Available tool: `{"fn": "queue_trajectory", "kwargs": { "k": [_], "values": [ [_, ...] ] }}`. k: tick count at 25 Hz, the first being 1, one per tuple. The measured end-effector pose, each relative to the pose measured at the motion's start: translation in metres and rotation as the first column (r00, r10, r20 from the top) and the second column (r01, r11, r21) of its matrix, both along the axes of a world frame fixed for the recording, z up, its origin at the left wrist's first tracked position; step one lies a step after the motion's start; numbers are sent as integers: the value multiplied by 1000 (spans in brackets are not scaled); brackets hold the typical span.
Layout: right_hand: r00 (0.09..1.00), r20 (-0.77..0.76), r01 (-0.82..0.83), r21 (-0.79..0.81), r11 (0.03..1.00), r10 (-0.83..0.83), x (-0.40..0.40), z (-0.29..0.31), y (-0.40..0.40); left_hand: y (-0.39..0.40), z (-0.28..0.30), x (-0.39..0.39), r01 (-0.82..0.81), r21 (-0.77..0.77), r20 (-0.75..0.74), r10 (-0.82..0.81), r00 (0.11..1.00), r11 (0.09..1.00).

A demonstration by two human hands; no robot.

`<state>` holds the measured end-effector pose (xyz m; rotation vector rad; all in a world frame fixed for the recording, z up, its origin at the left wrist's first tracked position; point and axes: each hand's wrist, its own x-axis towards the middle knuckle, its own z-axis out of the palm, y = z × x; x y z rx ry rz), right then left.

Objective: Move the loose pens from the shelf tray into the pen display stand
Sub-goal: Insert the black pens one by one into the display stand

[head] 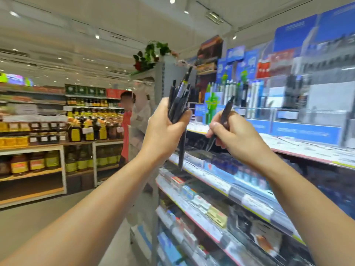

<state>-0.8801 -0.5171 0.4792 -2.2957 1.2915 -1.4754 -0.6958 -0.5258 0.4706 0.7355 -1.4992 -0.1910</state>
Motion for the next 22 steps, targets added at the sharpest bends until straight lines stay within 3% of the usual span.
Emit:
{"fn": "queue_trajectory", "kwargs": {
  "k": [6,14,18,22],
  "values": [
    [998,-16,-53,29,998,54,65,-21,-142,-136,-26,68,-39,82,-46,43,998,996],
    [996,-94,-3,32,999,6,126,-3,-311,-318,9,114,45,86,-20,-44,999,995],
    [992,-102,68,-26,997,-71,140,16,-368,-399,46,118,207,25,-121,-202,972,978],
    [963,-104,233,-155,960,-251,154,45,-415,-476,85,115,391,-79,-168,-399,901,917]
  ]
}}
